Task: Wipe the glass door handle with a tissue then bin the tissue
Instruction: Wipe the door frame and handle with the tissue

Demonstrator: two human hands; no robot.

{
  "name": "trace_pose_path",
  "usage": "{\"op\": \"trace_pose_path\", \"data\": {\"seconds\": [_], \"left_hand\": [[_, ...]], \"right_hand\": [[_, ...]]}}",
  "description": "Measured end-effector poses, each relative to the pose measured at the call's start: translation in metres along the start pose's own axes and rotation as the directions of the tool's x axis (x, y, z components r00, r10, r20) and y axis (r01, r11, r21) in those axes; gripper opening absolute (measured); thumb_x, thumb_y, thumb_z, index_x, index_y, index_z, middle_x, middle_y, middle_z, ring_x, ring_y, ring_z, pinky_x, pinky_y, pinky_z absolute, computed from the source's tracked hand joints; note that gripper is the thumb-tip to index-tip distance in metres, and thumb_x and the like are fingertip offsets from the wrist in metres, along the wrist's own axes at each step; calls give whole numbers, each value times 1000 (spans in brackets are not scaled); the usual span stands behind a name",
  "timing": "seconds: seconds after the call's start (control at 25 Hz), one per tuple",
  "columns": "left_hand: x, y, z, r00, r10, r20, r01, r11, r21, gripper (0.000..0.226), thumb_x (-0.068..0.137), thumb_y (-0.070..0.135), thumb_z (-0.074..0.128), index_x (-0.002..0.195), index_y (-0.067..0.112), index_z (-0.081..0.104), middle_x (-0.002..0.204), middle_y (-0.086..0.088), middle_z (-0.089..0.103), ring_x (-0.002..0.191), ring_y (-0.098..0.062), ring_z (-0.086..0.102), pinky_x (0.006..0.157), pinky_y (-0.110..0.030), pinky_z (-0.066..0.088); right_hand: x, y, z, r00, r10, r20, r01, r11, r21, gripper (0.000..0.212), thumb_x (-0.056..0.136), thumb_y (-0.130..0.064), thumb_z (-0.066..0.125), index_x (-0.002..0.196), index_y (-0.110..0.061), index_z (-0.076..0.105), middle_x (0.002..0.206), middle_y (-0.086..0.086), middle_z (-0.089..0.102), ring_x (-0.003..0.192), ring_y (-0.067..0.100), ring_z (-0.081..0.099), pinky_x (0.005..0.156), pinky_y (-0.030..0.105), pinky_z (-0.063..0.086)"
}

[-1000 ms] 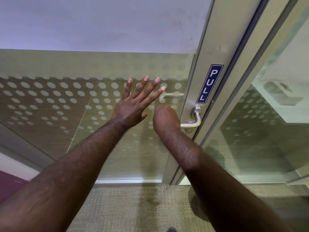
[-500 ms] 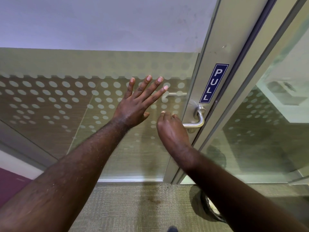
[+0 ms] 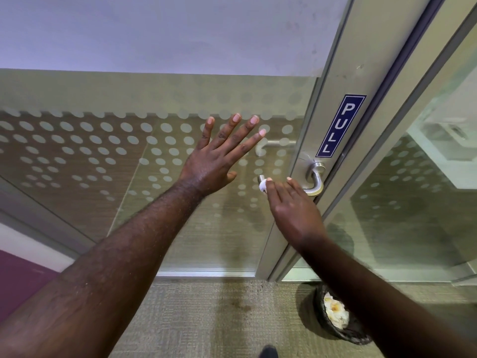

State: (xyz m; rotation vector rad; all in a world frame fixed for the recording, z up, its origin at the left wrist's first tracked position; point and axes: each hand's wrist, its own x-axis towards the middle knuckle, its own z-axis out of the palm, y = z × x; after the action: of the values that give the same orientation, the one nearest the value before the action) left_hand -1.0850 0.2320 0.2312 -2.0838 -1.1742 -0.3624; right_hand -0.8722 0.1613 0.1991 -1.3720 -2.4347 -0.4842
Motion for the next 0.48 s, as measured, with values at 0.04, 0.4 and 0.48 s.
{"op": "trace_pose_path", "data": {"seconds": [0.04,0.4,0.48], "left_hand": [[0,0,0,1000,0,-2,0,1000,-1,135,62,34,87,159,29,-7,165,9,-13,152,-19,-17,120,-51,-17],[1,0,-3,998,-6,57,7,1000,-21,134,67,39,85,157,31,-15,162,11,-18,150,-17,-25,118,-50,-19],[1,1,-4,998,-11,55,13,1000,-20,133,67,38,84,157,32,-14,162,10,-19,150,-17,-26,118,-50,-19]], "right_hand": [[-2,8,2,999,-41,-31,41,999,3,61,71,-1,78,126,8,52,114,25,65,104,37,64,105,47,37],[-44,94,12,979,-158,-129,160,987,7,49,85,6,53,133,3,49,131,24,57,120,34,56,109,47,34],[-52,93,11,980,39,-196,-23,996,86,43,86,3,53,129,-1,56,127,19,62,115,30,61,104,41,39]]}}
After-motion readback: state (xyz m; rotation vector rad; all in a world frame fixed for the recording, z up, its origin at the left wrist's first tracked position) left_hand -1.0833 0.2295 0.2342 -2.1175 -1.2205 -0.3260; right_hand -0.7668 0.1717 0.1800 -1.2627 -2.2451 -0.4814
